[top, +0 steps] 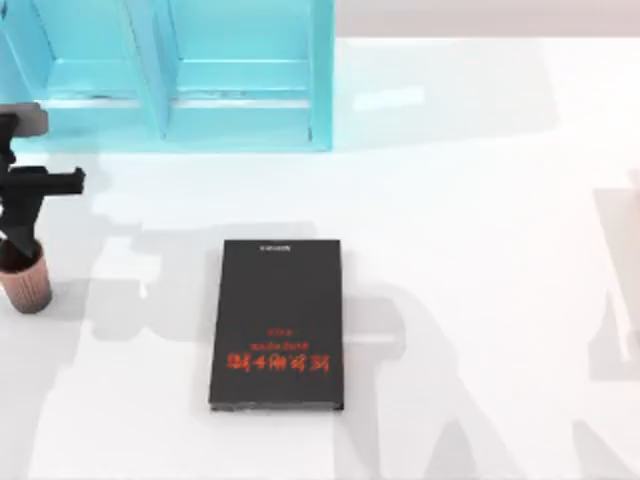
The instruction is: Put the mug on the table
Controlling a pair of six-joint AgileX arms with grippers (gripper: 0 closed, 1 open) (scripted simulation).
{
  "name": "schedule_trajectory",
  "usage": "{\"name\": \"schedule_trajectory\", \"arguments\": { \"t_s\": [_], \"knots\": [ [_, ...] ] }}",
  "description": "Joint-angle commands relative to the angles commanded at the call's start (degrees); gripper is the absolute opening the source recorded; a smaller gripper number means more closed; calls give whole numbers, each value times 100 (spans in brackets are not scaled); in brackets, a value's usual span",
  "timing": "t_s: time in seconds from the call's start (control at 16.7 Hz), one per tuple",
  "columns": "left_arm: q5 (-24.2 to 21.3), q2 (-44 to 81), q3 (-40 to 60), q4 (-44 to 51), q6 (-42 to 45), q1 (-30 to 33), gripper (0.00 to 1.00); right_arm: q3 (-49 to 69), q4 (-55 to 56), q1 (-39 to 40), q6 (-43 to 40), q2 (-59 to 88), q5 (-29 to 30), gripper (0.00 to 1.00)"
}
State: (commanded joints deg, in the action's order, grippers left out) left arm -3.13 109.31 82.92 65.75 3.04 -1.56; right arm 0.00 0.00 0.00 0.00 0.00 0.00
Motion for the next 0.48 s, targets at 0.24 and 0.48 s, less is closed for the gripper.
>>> {"name": "schedule_trajectory", "arguments": {
  "t_s": [0.24,0.48],
  "knots": [
    [0,0,0,0,0,0,90,0,0,0,0,0,0,100],
    [0,0,0,0,0,0,100,0,0,0,0,0,0,100]
  ]
}}
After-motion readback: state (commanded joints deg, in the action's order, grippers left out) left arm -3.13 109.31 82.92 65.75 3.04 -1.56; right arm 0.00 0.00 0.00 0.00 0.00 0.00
